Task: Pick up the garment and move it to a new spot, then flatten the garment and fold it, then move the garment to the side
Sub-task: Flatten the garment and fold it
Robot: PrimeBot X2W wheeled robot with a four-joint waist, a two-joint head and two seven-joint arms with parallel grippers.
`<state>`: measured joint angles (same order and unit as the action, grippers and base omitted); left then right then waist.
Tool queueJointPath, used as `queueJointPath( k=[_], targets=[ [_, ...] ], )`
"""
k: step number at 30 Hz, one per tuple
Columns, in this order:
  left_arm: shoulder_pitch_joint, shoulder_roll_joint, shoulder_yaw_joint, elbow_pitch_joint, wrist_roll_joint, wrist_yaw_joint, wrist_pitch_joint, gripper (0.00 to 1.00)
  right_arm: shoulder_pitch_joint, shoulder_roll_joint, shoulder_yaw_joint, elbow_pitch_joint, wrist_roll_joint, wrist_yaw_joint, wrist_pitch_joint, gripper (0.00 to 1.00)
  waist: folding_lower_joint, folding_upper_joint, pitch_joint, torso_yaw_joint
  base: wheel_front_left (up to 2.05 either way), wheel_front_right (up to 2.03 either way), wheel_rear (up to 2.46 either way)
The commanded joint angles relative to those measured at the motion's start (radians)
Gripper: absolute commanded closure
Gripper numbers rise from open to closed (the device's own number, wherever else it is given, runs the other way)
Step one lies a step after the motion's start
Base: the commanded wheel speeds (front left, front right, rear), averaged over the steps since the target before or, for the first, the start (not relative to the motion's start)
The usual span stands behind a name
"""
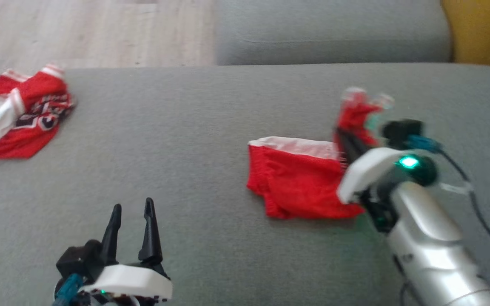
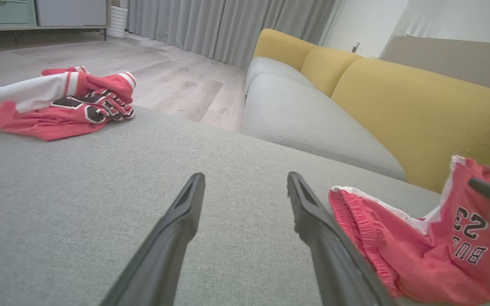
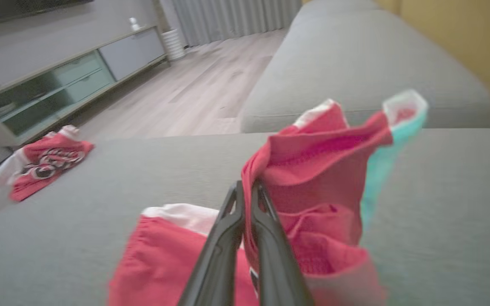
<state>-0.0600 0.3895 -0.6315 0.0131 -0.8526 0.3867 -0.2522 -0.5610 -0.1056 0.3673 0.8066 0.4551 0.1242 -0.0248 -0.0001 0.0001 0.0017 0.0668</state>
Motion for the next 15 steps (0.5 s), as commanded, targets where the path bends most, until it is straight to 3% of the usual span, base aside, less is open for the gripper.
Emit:
queueJointPath(
  k=[1,7,14,15],
  targets=[
    [-0.038,0.003,0.036,-0.029,0.003,-0.006,-0.009,0.0,-0.012,0.03,0.039,-0.066,0.002,0.007,0.029,1.0,0.0001,-0.0001,-0.001,0.04,0.0,0.0,0.0],
    [-0.056,-0.022,0.034,-0.025,0.012,-0.02,-0.009,0.0,0.016,0.053,0.116,-0.138,-0.004,0.007,0.12,1.0,0.0001,-0.0001,0.03,0.104,0.0,0.0,0.0],
    [-0.06,-0.044,0.048,-0.013,0.024,-0.033,-0.009,0.0,0.053,0.055,0.157,-0.156,0.001,0.007,0.15,1.0,0.0001,-0.0001,0.05,0.131,0.0,0.0,0.0],
    [-0.059,-0.046,0.052,-0.01,0.026,-0.035,-0.009,0.0,0.055,0.055,0.163,-0.158,0.002,0.007,0.15,0.93,0.0001,-0.0001,0.052,0.131,0.0,0.0,0.0]
  ],
)
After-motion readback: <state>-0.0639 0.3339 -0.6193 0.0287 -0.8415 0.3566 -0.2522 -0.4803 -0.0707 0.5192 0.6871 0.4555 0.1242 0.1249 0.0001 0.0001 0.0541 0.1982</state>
